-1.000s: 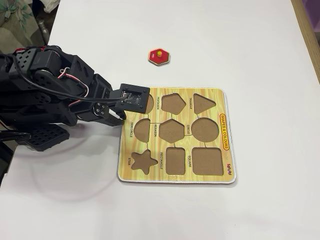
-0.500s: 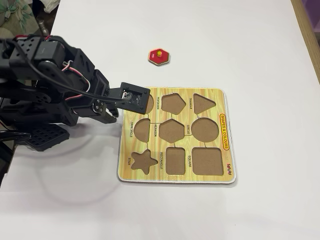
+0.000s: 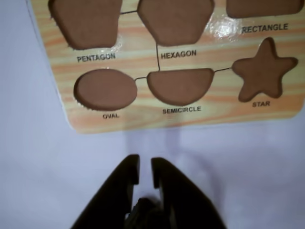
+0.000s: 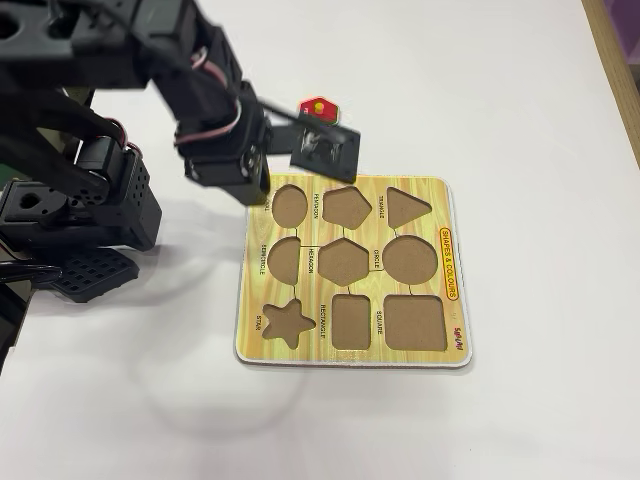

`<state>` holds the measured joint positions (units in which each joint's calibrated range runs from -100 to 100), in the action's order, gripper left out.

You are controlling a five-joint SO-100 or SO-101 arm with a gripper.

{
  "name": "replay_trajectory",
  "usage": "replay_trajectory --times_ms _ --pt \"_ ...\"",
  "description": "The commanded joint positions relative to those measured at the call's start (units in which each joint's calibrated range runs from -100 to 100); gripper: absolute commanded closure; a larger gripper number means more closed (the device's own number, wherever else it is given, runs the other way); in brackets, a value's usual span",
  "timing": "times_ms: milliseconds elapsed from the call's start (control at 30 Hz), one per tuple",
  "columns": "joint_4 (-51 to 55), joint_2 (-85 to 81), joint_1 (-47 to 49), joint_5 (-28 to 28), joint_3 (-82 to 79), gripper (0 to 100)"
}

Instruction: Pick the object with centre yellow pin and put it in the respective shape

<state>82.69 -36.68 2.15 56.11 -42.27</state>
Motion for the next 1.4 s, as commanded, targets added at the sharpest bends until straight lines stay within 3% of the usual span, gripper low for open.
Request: replay_trajectory --times_ms 0,667,1367 --pt "7.7 6.5 5.4 0.1 11.7 96" --pt "8.0 31.2 37.5 0.6 37.9 96" --pt "8.8 59.0 41.3 -0.1 69.4 96"
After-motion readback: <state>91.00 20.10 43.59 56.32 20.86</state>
